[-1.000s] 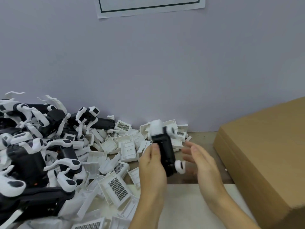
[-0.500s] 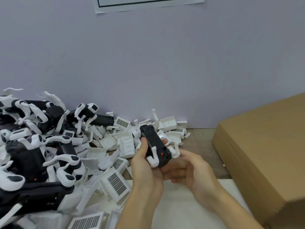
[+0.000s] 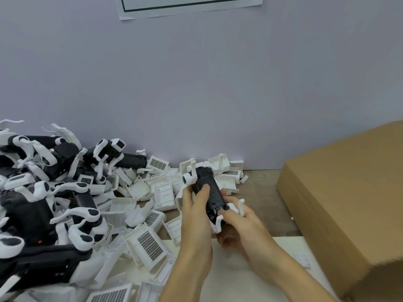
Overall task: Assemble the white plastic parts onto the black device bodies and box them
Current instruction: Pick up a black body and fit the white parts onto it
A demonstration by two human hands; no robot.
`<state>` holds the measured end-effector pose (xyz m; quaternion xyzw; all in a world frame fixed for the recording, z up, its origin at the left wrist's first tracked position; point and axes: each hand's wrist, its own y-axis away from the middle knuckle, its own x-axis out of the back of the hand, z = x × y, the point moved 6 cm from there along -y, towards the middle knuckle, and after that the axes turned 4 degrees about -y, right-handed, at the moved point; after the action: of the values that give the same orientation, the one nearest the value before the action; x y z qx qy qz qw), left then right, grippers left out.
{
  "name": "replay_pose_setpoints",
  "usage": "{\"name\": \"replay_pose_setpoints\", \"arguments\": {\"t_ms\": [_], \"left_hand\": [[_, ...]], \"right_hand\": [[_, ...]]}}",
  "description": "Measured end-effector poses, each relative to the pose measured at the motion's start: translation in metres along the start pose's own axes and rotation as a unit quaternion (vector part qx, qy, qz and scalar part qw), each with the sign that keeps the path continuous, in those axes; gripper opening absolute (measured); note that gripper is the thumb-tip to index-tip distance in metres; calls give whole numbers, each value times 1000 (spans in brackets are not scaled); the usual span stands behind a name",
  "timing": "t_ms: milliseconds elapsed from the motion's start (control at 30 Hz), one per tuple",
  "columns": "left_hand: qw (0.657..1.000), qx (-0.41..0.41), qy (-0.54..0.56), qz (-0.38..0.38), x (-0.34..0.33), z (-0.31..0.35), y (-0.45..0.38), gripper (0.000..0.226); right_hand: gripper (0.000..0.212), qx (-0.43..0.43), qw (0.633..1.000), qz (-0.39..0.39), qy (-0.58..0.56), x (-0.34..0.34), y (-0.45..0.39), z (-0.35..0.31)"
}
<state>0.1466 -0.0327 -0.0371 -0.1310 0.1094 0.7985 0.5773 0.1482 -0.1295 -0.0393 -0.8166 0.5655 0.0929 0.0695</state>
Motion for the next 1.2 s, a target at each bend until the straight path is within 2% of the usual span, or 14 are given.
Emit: {"name": "replay_pose_setpoints", "arguments": {"t_ms": [267,533,700,1067,1200], "left_hand": [[1000,-4,21,-19,-1,2,2,14],[1000,-23,10,-15,-1,3,0,10],[999,-37,7,-16,-1,1,-2,11],[999,-9,31,-15,0,1,0,13],[1000,-10,6,-9,-1,1,0,11]], "right_hand": [[34,16,999,-44,2,-1,-1,1],[33,13,999,-19,30,0,-3,4],[23,8,1000,-28,-7,-2,-2,3],[33,8,999,-50,-3,0,-4,7],[34,2,999,-38,10,-1,-3,5]]}}
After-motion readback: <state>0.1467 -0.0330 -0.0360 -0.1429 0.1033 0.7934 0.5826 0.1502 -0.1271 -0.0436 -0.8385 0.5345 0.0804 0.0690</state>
